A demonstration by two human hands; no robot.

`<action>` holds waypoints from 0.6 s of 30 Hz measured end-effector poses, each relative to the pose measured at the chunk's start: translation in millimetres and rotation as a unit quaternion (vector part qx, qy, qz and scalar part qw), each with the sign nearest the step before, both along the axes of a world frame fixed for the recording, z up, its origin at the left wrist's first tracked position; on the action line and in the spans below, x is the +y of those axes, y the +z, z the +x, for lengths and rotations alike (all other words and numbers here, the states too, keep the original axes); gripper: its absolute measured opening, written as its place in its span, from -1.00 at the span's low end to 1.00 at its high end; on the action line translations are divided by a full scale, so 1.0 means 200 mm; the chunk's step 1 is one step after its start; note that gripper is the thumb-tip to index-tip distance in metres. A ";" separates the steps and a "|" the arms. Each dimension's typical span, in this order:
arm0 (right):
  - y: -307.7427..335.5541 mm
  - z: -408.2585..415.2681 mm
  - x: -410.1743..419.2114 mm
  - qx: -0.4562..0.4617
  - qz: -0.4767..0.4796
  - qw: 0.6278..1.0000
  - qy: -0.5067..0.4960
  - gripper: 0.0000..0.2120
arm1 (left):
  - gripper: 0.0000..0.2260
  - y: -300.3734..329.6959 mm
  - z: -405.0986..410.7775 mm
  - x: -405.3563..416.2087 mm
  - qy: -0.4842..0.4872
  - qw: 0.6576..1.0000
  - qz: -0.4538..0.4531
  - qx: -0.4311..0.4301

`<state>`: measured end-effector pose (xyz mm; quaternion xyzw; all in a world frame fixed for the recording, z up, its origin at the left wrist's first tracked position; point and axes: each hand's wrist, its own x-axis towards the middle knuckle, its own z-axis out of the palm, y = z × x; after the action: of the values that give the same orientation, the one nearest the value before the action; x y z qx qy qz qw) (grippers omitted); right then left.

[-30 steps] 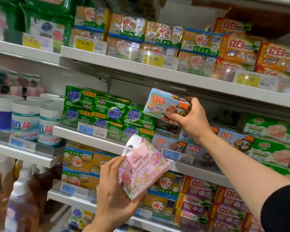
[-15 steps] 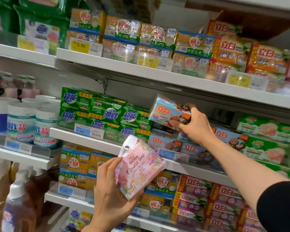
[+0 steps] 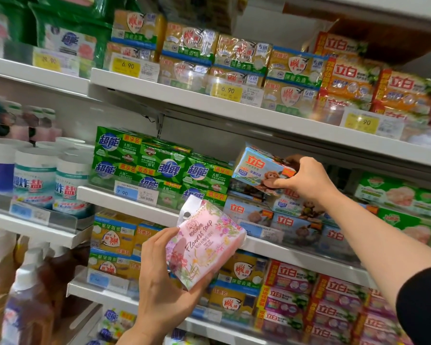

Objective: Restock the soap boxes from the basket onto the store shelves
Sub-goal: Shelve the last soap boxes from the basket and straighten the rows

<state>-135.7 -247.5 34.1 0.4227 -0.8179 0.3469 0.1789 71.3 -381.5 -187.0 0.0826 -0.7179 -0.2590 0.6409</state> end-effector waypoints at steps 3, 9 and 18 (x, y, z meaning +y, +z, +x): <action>0.01 0.01 0.00 -0.012 0.006 1.000 -0.008 -0.47 | -0.25 -0.01 0.00 0.01 -0.003 1.000 0.001 -0.004; 0.07 0.01 -0.01 -0.006 0.038 0.999 -0.038 -0.41 | -0.26 -0.01 -0.01 0.02 -0.014 1.000 -0.011 -0.001; 0.10 0.00 -0.06 0.002 0.078 0.996 -0.050 -0.36 | -0.26 -0.01 -0.01 0.00 -0.010 1.000 -0.009 -0.001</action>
<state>-135.1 -259.2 53.2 0.3946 -0.8623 0.2718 0.1637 68.6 -381.4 -188.2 0.0696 -0.7217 -0.2591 0.6381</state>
